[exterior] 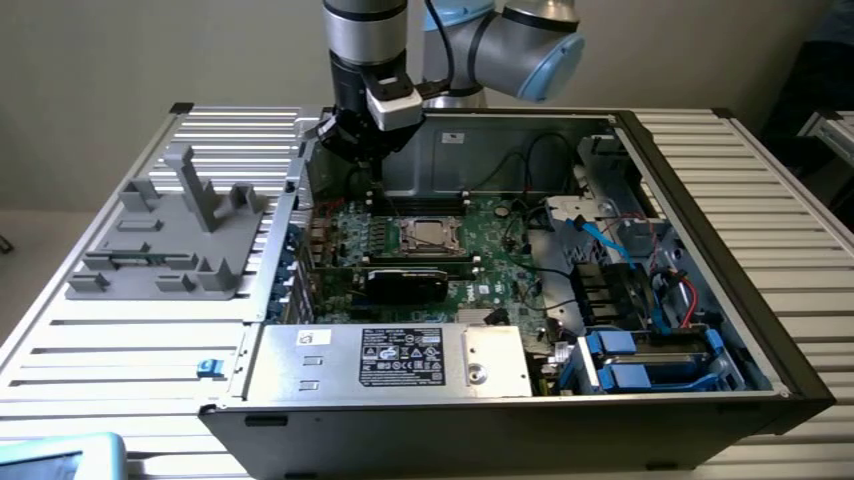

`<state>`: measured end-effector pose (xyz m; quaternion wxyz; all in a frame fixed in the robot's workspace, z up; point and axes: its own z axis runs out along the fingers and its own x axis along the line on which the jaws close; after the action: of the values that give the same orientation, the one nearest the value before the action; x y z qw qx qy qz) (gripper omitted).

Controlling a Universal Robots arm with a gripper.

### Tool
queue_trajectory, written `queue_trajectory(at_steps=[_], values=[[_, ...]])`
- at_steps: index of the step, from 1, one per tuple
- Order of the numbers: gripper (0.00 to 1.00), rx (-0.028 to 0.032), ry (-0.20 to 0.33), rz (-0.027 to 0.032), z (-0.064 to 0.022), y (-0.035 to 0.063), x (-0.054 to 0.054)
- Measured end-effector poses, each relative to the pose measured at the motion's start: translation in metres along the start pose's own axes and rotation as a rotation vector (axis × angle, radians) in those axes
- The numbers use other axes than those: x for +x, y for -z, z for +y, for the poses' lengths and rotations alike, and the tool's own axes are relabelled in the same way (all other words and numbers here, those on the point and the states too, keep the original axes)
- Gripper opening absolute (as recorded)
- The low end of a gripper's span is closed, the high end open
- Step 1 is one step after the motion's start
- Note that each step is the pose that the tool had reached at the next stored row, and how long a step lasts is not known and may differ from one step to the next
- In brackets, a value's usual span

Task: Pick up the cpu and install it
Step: 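Install the first cpu locking lever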

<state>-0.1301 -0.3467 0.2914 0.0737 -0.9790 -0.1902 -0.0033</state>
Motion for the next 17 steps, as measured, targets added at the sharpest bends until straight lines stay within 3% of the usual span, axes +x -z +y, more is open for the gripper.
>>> queue_trajectory(at_steps=[4,9,17], values=[[0.11,0.0026,0.0,0.0012,0.0,-0.0016,-0.001],[0.11,0.0303,-0.003,0.011,-0.0002,-0.0042,-0.002],[0.11,0.0306,-0.032,0.0129,0.0004,-0.0174,-0.005]])
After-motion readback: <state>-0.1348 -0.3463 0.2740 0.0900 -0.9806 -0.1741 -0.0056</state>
